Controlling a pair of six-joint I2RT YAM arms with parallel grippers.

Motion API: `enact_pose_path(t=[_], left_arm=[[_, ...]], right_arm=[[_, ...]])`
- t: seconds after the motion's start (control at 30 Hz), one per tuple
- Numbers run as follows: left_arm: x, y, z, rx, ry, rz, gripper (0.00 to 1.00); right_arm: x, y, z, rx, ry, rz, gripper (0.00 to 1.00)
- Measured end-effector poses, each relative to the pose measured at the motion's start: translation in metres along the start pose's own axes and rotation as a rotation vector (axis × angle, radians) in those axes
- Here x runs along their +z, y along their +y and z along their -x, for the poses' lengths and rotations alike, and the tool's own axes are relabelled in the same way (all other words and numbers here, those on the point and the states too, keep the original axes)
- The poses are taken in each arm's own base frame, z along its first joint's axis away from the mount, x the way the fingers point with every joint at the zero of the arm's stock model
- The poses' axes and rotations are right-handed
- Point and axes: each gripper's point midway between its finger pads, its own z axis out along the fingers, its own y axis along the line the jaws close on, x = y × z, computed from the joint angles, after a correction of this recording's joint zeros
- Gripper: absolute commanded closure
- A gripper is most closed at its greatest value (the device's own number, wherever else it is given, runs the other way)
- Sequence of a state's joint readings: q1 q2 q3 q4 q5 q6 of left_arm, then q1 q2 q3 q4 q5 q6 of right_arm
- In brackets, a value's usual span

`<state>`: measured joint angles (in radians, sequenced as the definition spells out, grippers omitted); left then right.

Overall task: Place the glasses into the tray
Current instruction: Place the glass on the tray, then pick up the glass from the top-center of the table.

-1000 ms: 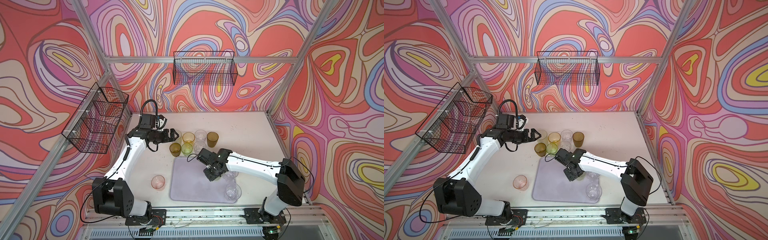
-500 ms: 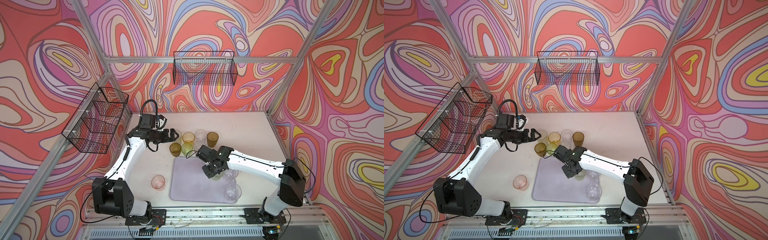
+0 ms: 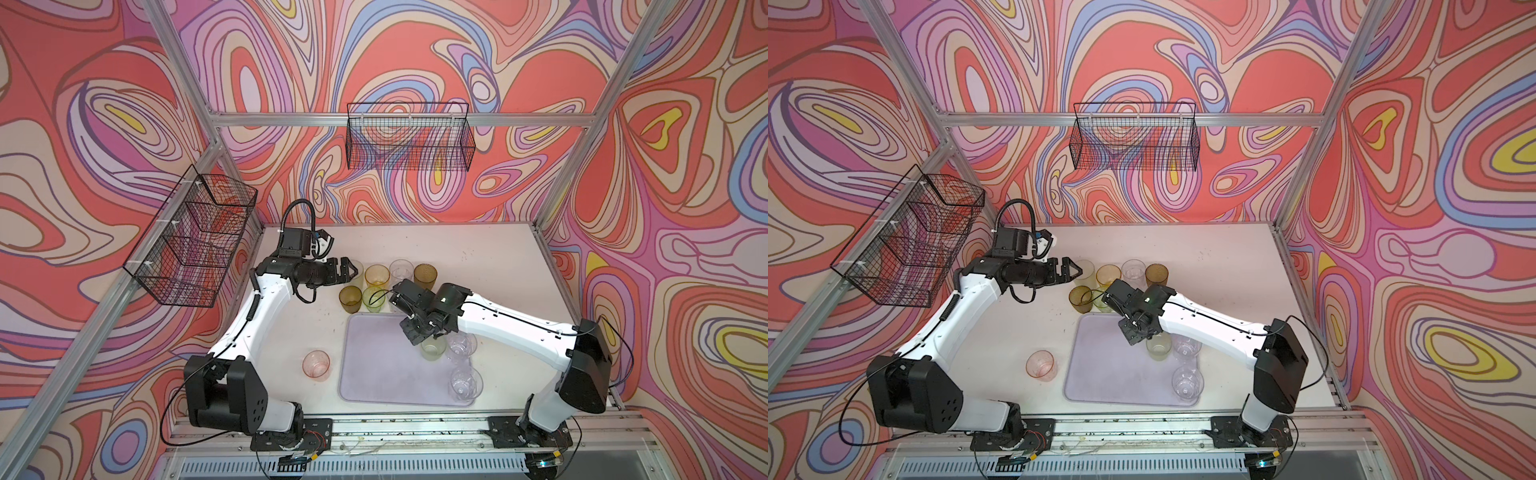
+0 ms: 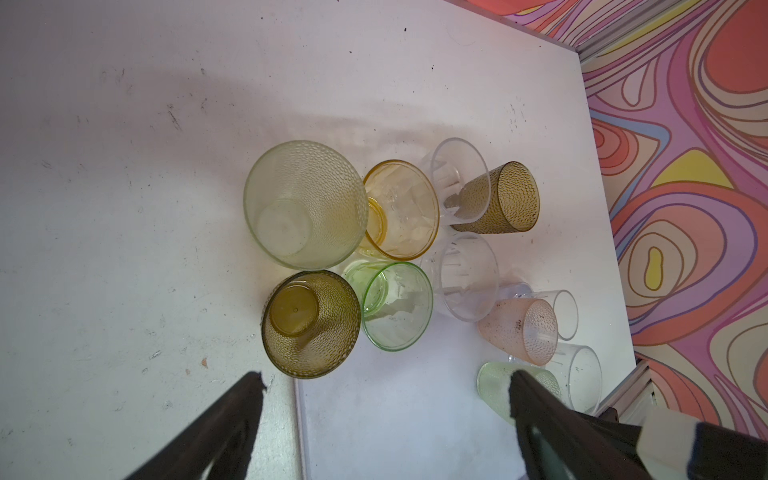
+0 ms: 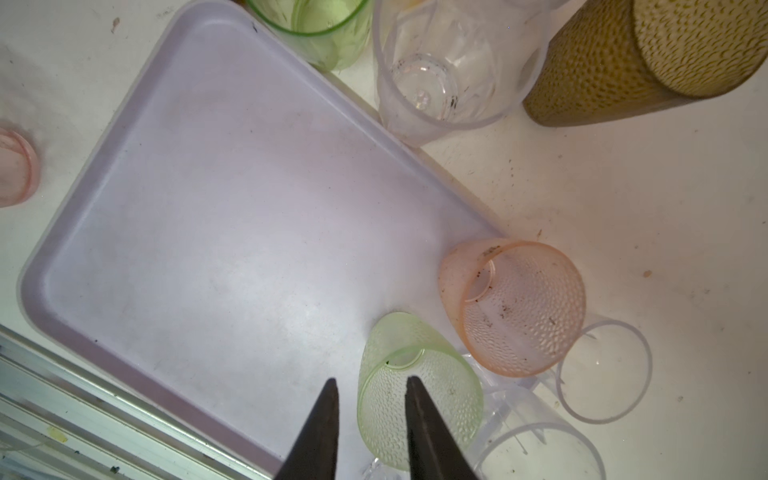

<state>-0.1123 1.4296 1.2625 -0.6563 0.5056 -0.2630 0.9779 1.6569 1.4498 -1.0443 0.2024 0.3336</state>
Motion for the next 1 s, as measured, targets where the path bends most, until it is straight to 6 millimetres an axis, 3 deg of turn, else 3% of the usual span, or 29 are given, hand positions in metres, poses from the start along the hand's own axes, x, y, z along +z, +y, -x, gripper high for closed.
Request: enact_pose_path(t=[0.33, 0.7, 1.0], left_arm=[[0.0, 0.0, 0.0, -0.001, 0.001, 0.0, 0.05], [0.002, 0.002, -0.001, -0.003, 0.006, 0.003, 0.05], [0.003, 0.002, -0.001, -0.004, 0.006, 0.007, 0.05]], right_arm=[[-0.005, -0.016, 0.033, -0.003, -0.058, -0.028, 0.71], [0.007, -0.071, 0.065, 0.079, -0.067, -0.08, 0.71], [0.024, -0.099, 0.093, 0.115, -0.074, -0.094, 0.71]])
